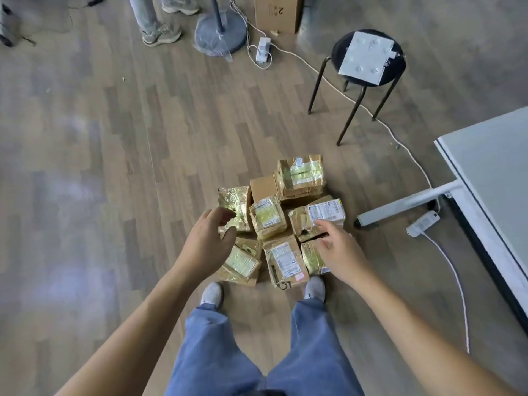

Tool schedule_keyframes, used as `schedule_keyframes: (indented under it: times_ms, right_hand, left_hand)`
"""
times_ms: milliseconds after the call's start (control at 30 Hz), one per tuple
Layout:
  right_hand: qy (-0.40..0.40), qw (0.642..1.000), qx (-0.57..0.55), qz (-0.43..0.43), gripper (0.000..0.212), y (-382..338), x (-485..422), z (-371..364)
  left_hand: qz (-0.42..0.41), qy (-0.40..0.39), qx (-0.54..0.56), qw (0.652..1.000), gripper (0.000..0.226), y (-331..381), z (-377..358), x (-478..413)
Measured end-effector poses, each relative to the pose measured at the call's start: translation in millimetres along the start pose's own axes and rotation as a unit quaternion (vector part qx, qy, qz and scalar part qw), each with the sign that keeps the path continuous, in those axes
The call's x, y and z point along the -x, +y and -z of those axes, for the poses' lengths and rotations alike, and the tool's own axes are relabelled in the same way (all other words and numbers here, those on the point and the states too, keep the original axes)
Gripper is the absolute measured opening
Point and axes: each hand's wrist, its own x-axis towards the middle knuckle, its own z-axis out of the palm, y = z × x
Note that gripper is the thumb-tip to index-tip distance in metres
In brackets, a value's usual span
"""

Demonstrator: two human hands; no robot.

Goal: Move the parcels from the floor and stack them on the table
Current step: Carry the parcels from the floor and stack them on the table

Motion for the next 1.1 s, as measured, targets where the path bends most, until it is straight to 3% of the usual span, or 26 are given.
schedule_keyframes:
  times_ms: [400,767,967,1100]
  right_hand:
    - [0.094,0.979,-0.056,-0.173,0.038,42,-23,-199]
    - [0.109,0.953,-0.124,-0.255,0.036,170,-59,-328]
    - [0.235,0.893,-0.106,-0.37,0.008,229,-64,-361]
    - [0.215,0.849,-0.256,-0.41,0.014,255,-76,-366]
  left_hand:
    - [-0.112,-0.184,-0.077,0.973,0.028,-150,-53,-95]
    - [-0.098,-0.278,-0.166,0.941,0.036,-255,-231,-149]
    - [-0.103,-0.292,-0.186,0.933,0.061,-278,-317,-172]
    - [0.01,-0.341,-0.119,0.933,0.056,-282,-356,-190]
